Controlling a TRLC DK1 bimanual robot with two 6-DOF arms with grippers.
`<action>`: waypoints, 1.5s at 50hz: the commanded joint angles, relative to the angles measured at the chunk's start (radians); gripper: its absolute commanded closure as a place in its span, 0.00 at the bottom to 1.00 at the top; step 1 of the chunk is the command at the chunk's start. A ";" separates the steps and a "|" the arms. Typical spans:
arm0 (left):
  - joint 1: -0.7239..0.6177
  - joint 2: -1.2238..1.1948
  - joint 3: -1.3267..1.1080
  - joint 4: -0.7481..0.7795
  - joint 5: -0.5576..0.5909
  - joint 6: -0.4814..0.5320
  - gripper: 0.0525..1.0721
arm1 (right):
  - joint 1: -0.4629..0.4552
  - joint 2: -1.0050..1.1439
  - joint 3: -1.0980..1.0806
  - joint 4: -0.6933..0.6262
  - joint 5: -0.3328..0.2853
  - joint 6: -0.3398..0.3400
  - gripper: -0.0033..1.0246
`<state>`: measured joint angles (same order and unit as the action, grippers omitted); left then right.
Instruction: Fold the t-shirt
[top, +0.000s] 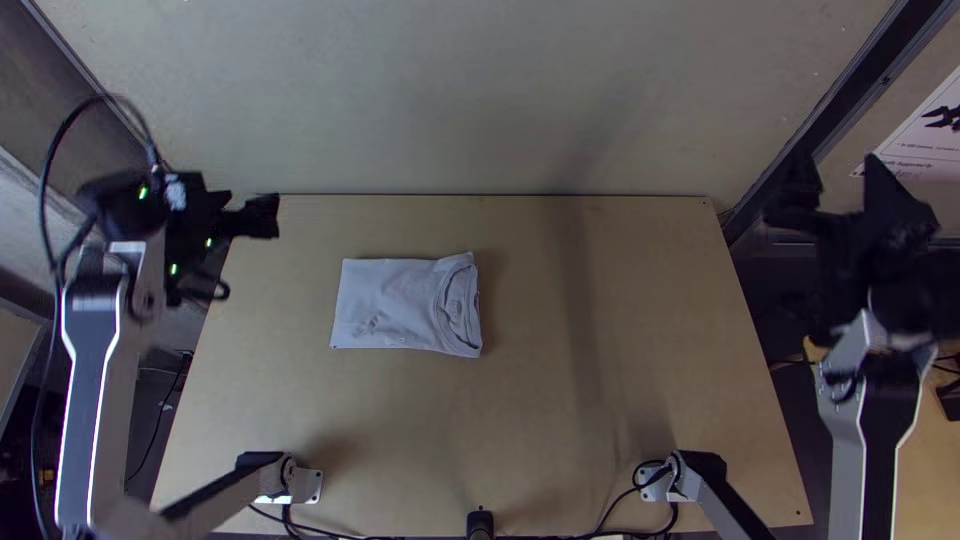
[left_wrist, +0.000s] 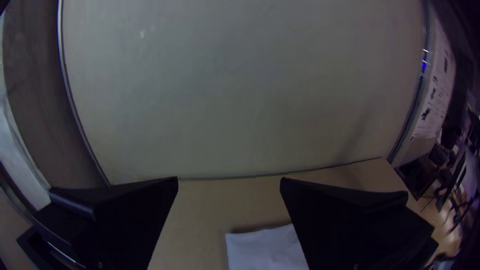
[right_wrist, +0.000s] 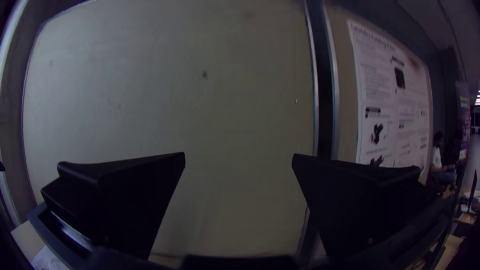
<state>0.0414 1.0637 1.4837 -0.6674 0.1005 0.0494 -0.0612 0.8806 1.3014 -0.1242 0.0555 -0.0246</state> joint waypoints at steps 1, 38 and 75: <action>0.006 -0.174 -0.126 0.092 -0.001 0.076 0.04 | -0.002 -0.094 -0.096 0.040 -0.026 -0.038 0.04; 0.098 -1.070 -1.090 0.609 -0.088 0.076 0.04 | 0.034 -0.888 -0.853 0.228 -0.042 -0.043 0.04; 0.158 -1.064 -1.462 0.640 -0.087 0.075 0.04 | -0.014 -0.887 -1.300 0.181 -0.003 0.077 0.04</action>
<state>0.2005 0.0101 0.0467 0.0162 0.0132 0.1169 -0.0643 0.0006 0.0208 0.1417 0.0433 0.0269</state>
